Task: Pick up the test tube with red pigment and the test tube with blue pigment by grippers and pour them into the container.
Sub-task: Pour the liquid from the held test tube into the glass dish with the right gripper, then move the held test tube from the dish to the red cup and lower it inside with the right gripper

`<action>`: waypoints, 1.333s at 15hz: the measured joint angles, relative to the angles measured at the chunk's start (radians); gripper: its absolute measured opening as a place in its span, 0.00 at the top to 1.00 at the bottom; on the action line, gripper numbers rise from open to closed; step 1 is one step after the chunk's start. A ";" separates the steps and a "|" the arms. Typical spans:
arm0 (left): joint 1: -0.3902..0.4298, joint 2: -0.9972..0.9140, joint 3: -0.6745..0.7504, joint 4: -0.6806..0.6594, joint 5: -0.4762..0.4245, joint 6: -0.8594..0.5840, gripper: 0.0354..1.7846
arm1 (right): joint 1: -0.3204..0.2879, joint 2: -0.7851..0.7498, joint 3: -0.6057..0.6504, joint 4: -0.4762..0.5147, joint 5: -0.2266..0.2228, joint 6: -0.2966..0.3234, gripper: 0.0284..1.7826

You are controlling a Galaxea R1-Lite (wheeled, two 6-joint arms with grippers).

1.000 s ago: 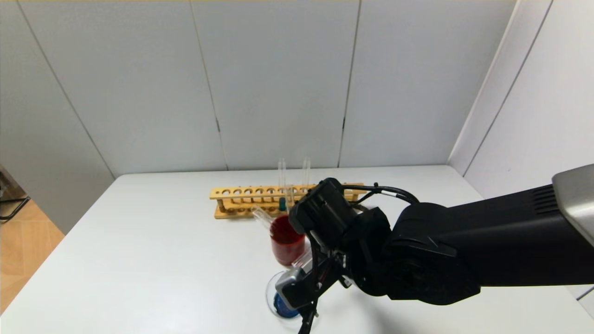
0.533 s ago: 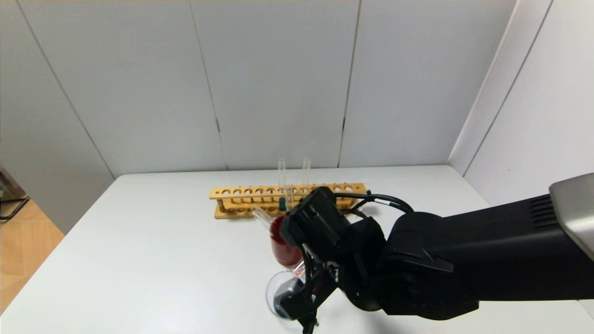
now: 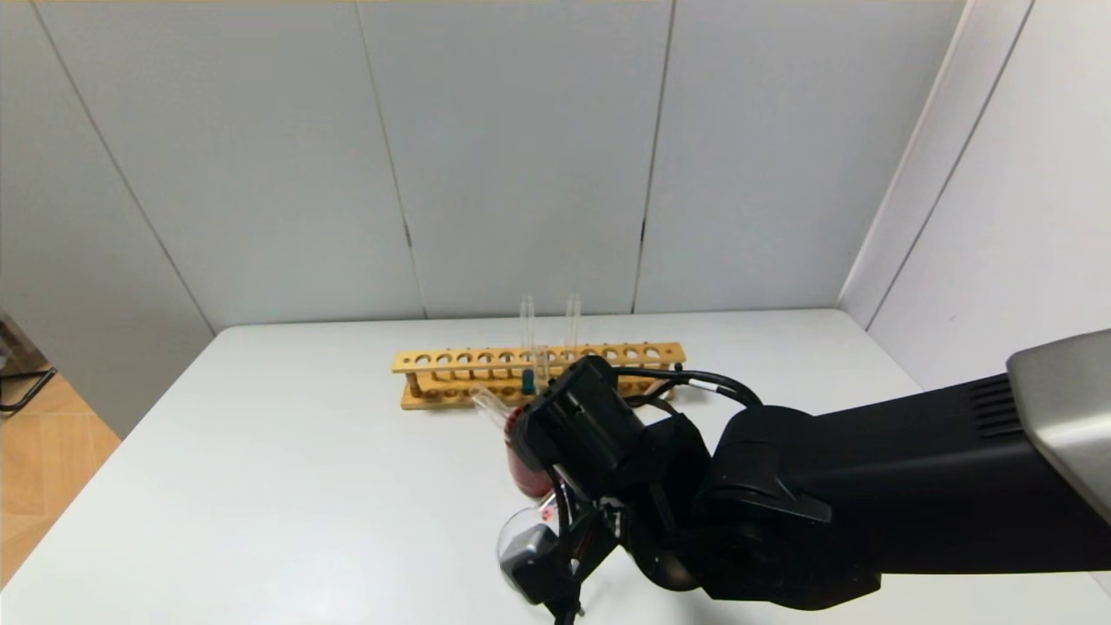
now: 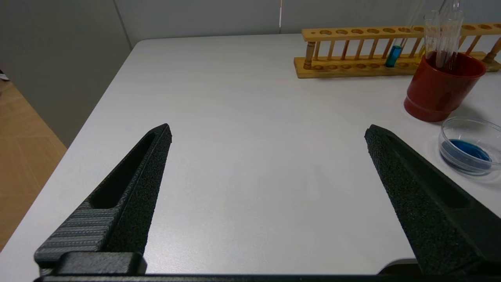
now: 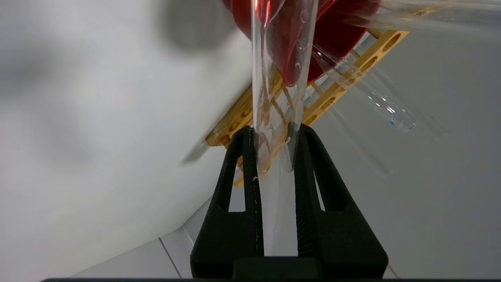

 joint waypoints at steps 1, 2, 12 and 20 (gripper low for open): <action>0.000 0.000 0.000 0.000 0.000 0.000 0.02 | -0.003 0.000 0.005 -0.024 0.005 0.016 0.83; 0.000 0.000 0.000 0.000 0.000 0.000 0.02 | -0.007 0.000 0.015 -0.051 0.009 0.039 0.83; 0.000 0.000 0.000 0.000 0.000 0.000 0.02 | 0.003 -0.127 0.058 -0.260 0.176 0.907 0.83; 0.000 0.000 0.000 0.000 0.000 0.000 0.02 | -0.055 -0.199 0.185 -0.846 0.169 1.694 0.83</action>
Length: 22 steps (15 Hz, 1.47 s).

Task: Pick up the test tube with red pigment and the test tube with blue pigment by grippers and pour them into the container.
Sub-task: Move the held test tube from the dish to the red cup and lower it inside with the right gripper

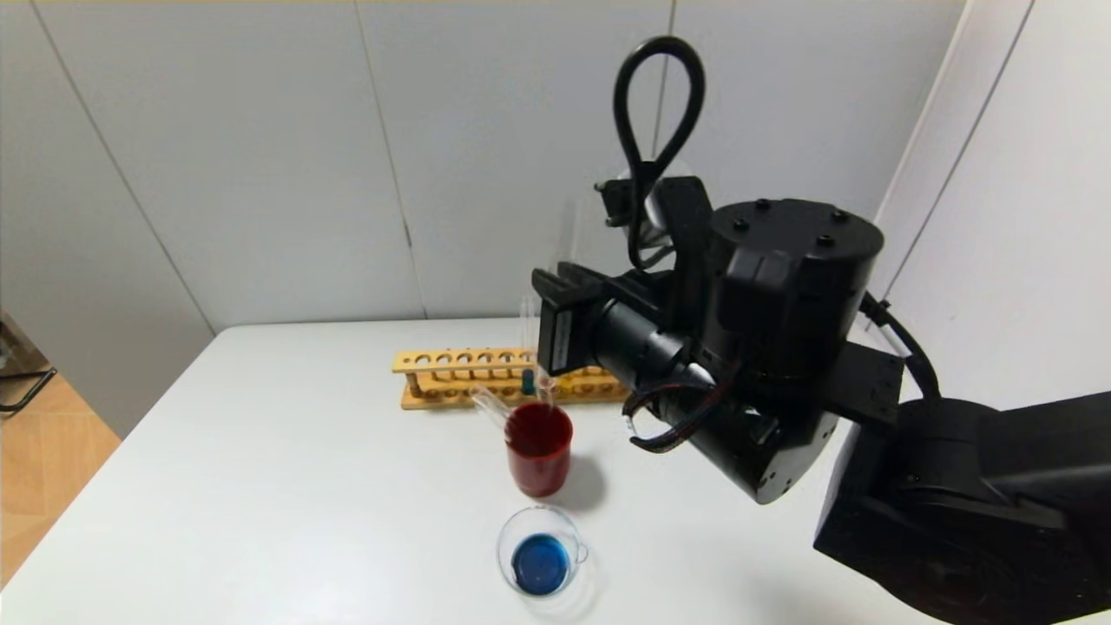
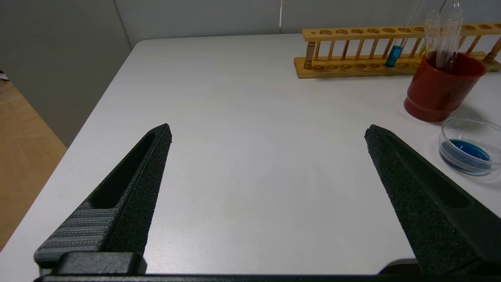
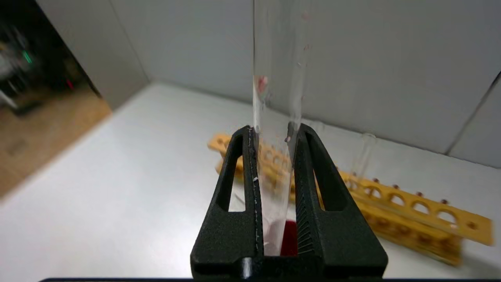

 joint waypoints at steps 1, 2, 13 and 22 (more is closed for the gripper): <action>0.000 0.000 0.000 0.000 0.000 0.000 0.02 | -0.004 0.009 0.034 -0.077 0.002 0.034 0.83; 0.000 0.000 0.000 0.000 0.000 0.000 0.02 | -0.009 0.024 0.069 -0.145 0.005 0.060 0.83; 0.000 0.000 0.000 0.000 0.000 0.000 0.02 | -0.068 0.192 0.116 -0.217 0.075 0.132 0.83; 0.000 0.000 0.000 0.000 0.000 0.000 0.02 | -0.087 0.276 0.093 -0.219 0.129 0.111 0.83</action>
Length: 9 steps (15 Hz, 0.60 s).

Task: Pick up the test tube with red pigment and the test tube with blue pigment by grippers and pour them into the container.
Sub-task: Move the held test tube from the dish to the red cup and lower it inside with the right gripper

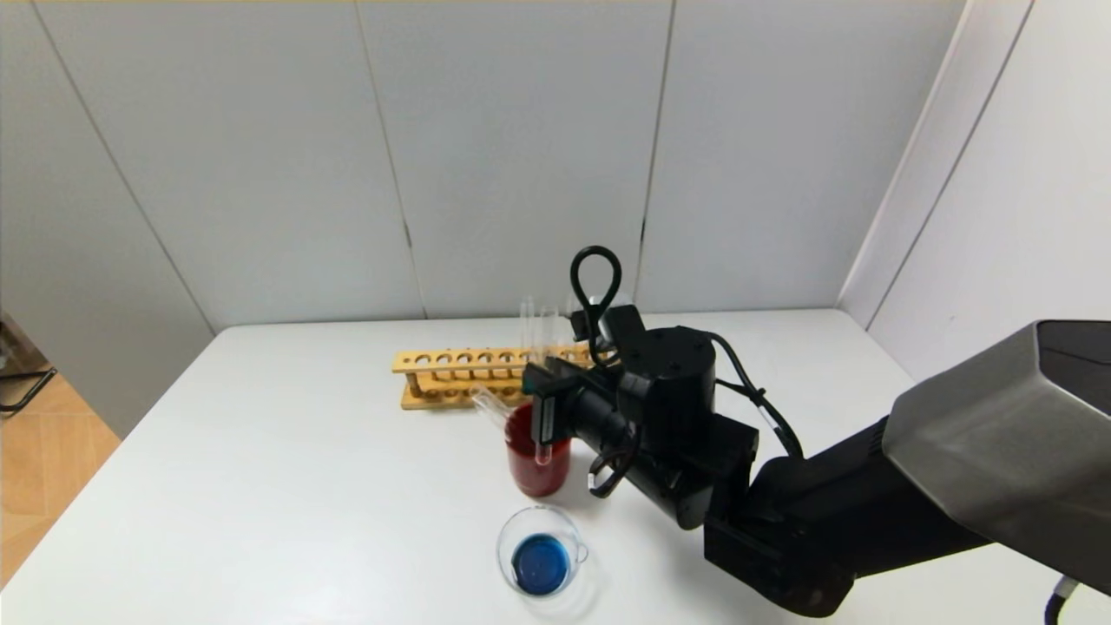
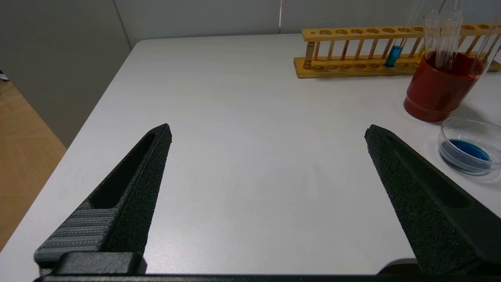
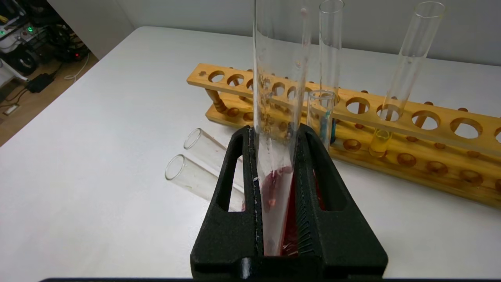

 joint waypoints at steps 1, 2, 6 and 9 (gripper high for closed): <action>0.000 0.000 0.000 0.000 0.000 0.000 0.02 | -0.004 0.009 -0.010 0.000 0.001 0.000 0.83; 0.000 0.000 0.000 0.000 0.000 0.000 0.02 | -0.008 0.017 -0.017 0.000 0.003 -0.001 0.83; 0.000 0.000 0.000 0.000 0.000 0.000 0.02 | -0.020 0.035 -0.048 0.000 0.005 -0.001 0.83; 0.000 0.000 0.000 0.000 0.000 0.000 0.02 | -0.030 0.034 -0.072 0.000 0.005 0.000 0.83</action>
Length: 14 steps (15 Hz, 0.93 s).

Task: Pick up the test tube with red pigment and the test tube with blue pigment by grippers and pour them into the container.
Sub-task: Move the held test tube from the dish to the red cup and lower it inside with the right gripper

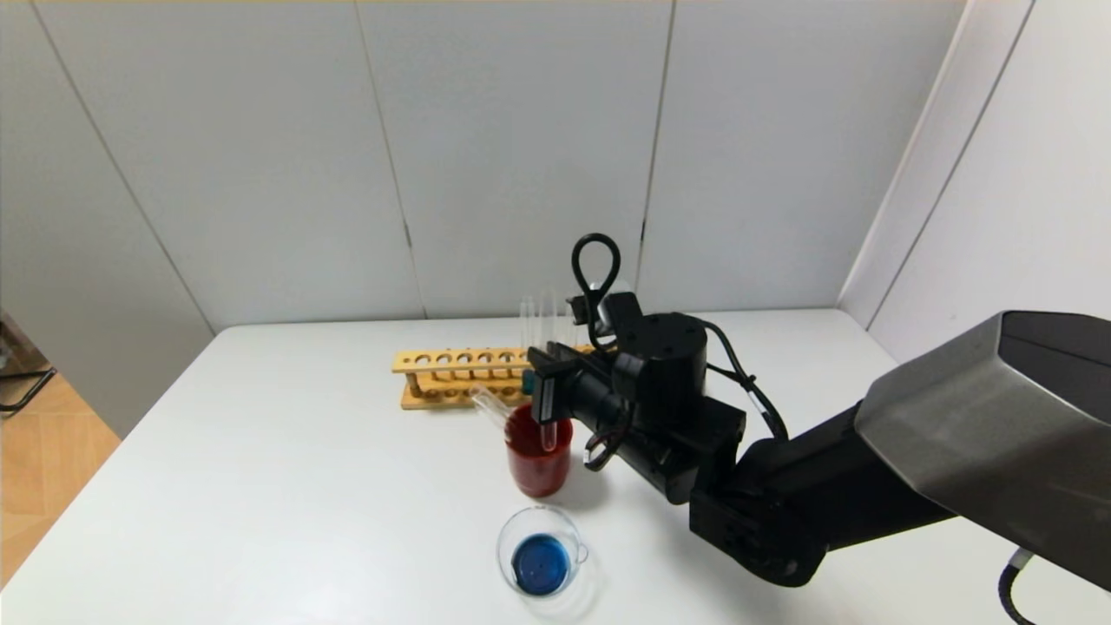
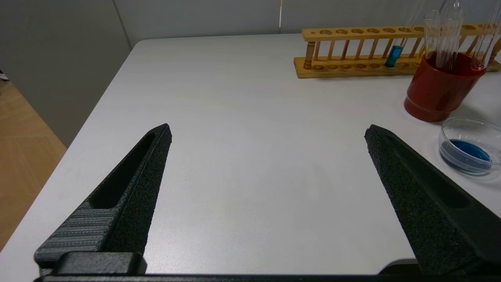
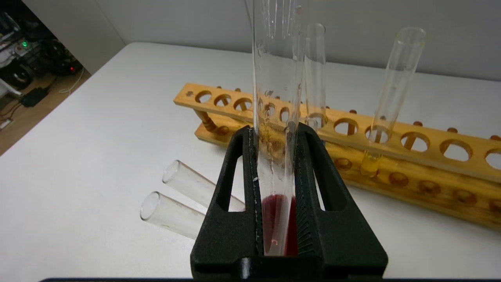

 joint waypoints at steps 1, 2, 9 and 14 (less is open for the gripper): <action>0.000 0.000 0.000 0.000 0.001 0.000 0.02 | -0.005 -0.005 -0.003 0.000 0.000 0.000 0.83; 0.000 0.000 0.000 0.000 0.000 0.000 0.02 | -0.010 -0.010 -0.004 0.000 0.000 0.000 0.83; 0.000 0.000 0.000 0.000 0.000 0.000 0.02 | -0.011 -0.007 -0.016 -0.003 0.000 0.003 0.83; 0.000 0.000 0.000 0.000 0.000 0.000 0.02 | -0.012 0.026 -0.032 -0.059 0.000 -0.001 0.83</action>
